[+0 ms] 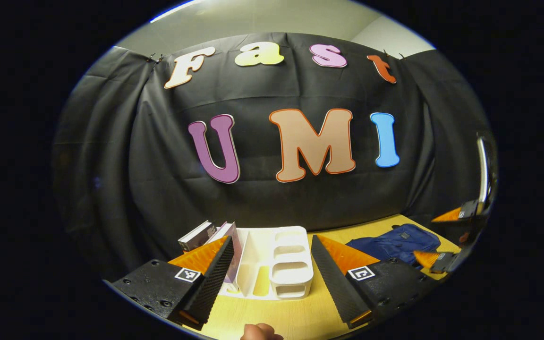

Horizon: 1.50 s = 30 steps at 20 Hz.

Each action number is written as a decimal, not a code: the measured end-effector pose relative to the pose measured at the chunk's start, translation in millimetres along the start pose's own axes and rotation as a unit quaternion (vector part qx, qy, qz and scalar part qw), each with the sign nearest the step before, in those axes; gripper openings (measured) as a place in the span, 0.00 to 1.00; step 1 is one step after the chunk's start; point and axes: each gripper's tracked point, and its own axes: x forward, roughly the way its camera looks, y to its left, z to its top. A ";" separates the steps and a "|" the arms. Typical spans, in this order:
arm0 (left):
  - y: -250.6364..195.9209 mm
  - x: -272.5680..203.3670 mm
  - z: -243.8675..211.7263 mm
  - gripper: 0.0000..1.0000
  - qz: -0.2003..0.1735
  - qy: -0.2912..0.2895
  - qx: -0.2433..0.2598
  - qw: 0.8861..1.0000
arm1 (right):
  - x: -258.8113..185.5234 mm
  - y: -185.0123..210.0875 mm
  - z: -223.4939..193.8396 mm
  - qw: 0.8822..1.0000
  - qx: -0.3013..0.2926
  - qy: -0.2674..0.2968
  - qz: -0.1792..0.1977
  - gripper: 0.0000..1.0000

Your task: Open the schoolbag, grab two books from the bookshelf and put them into the schoolbag.

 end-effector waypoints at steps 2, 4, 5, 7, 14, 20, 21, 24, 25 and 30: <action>7.2 -2.6 -2.9 0.97 0.008 0.002 -0.002 1.000 | 14.8 22.6 -17.4 0.996 -0.082 0.011 0.027 0.99; 15.8 -4.9 -8.1 0.96 0.017 0.010 -0.004 1.000 | 27.6 48.8 -35.1 0.987 -0.147 0.020 0.058 0.99; 21.2 -6.5 -10.2 0.96 0.025 0.015 -0.004 1.000 | 36.0 60.2 -41.8 0.984 -0.165 0.021 0.068 0.99; 33.3 -10.7 -12.7 1.00 0.040 0.019 -0.012 0.999 | 49.8 78.3 -62.3 0.977 -0.190 0.031 0.093 0.90; 72.1 -19.8 -31.7 1.00 0.092 0.047 -0.063 0.993 | 97.6 100.7 -100.2 0.960 -0.249 0.063 0.106 0.88; 90.7 -23.0 -39.9 0.94 0.122 0.060 -0.094 0.986 | 126.9 112.4 -83.9 0.958 -0.262 0.029 0.112 0.87; 90.3 -22.5 -38.9 0.96 0.123 0.059 -0.093 0.986 | 131.5 114.8 -84.9 0.958 -0.262 0.030 0.114 0.87; 87.3 -19.3 -34.9 0.96 0.120 0.053 -0.093 0.987 | 137.1 126.5 -98.0 0.952 -0.270 0.056 0.135 0.66; 86.5 -18.4 -34.1 0.96 0.120 0.051 -0.092 0.987 | 136.6 129.2 -101.5 0.950 -0.269 0.070 0.141 0.53; 88.5 -15.0 -33.4 0.96 0.121 0.048 -0.090 0.987 | 142.6 136.2 -115.4 0.958 -0.209 0.129 0.148 0.14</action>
